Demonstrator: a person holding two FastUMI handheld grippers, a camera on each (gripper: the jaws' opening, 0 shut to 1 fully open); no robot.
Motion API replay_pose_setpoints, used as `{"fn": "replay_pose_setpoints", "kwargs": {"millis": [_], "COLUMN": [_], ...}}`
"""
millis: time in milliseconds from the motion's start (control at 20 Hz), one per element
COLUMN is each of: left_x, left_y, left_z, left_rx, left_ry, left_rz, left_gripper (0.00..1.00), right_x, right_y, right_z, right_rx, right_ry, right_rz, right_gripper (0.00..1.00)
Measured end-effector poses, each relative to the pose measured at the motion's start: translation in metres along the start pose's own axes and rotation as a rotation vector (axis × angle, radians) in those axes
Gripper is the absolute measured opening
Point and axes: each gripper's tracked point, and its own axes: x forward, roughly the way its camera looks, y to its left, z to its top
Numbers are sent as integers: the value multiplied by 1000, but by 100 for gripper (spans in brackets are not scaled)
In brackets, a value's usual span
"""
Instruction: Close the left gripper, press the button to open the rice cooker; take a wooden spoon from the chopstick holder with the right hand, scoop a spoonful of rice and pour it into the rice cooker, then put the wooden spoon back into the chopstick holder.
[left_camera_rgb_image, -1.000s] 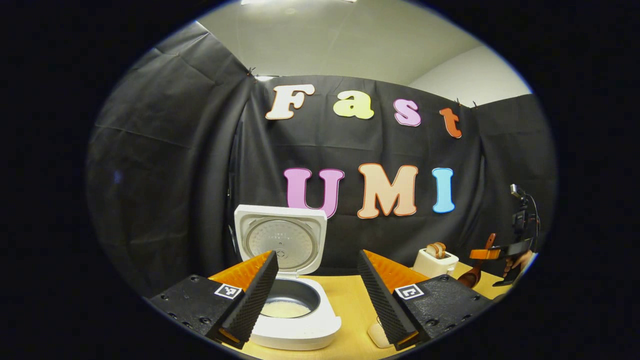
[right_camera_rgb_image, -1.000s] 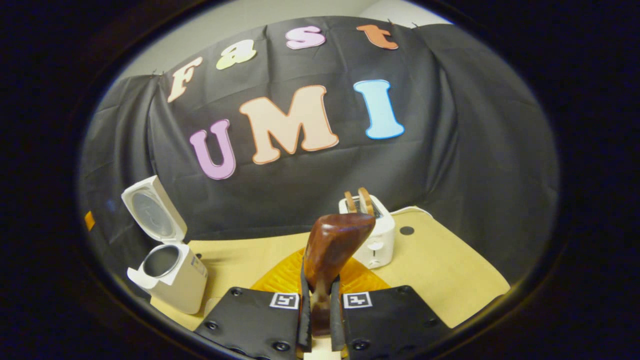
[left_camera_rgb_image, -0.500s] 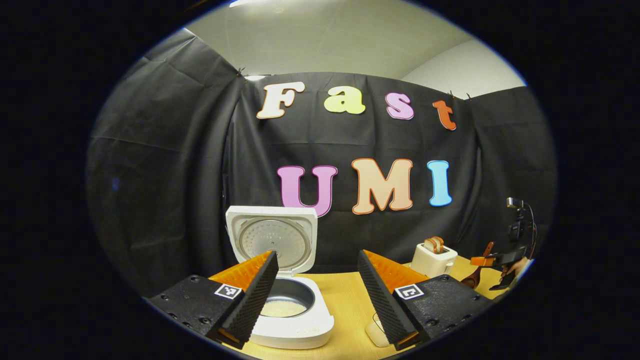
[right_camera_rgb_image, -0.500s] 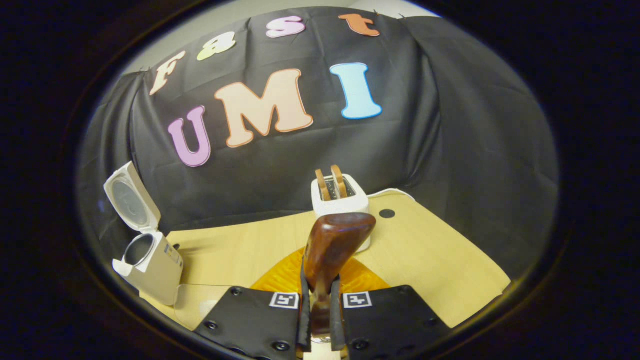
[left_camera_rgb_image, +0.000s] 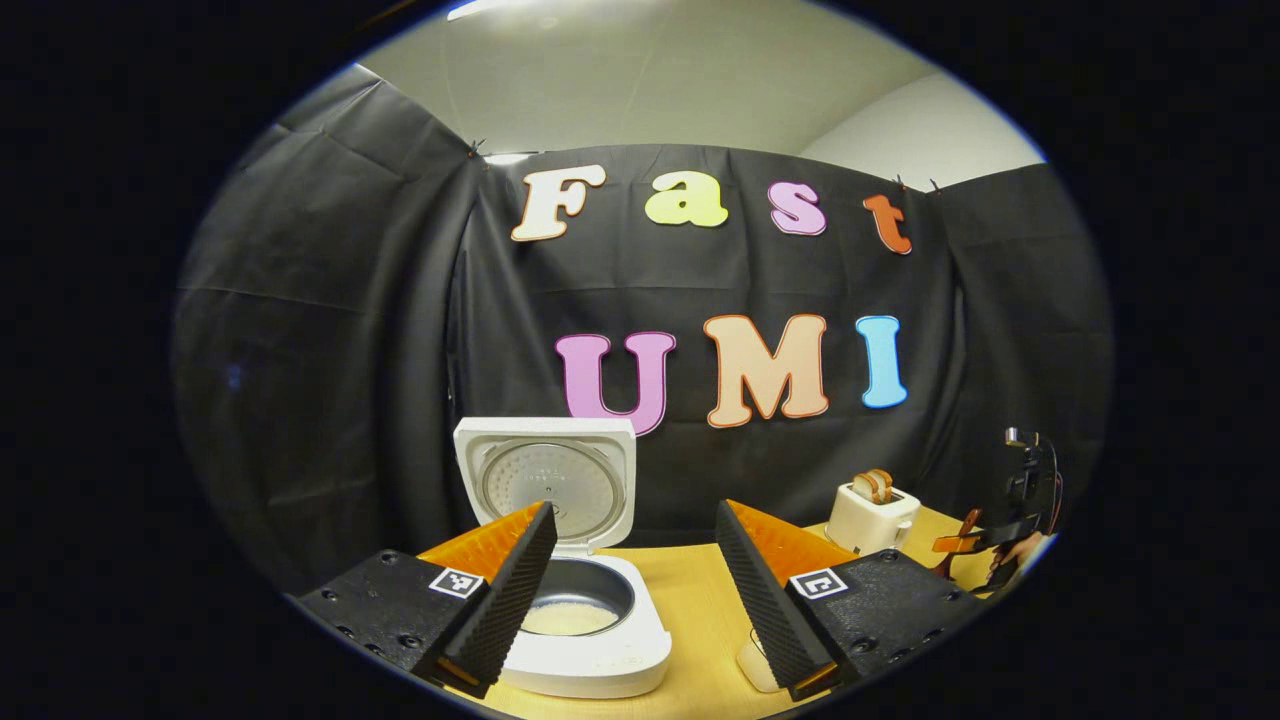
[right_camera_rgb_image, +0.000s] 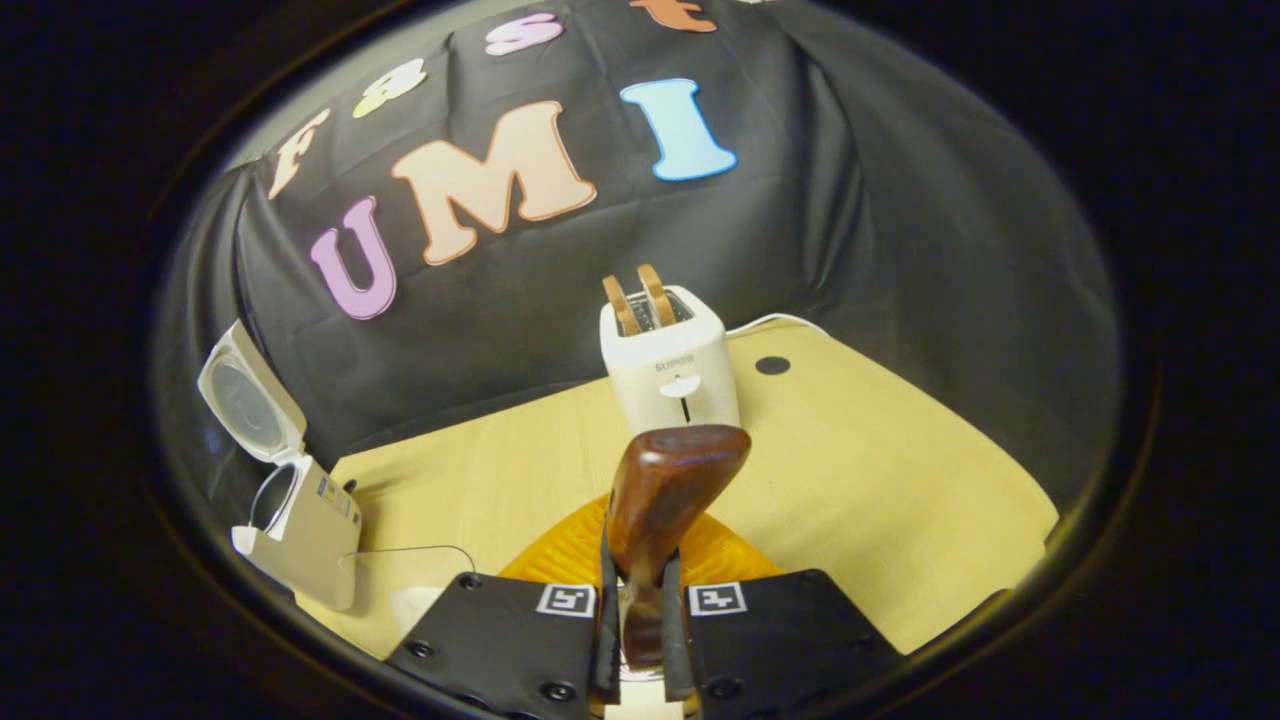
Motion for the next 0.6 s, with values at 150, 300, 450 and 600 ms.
{"fn": "replay_pose_setpoints", "kwargs": {"millis": [150,300,450,600], "left_x": [1,1,2,5], "left_y": [2,0,-2,-3], "left_z": [0,0,1,0], "left_rx": [6,10,7,-2], "left_ry": [2,5,1,3], "left_rz": [0,-7,-16,-22], "left_gripper": [93,93,95,95], "right_x": [6,11,6,-2], "right_y": [-5,-8,-7,-16], "right_z": [-12,-20,-19,-7], "right_rx": [9,54,84,22], "right_ry": [23,38,53,6], "right_rz": [-11,-9,4,-37], "right_gripper": [18,19,19,46]}}
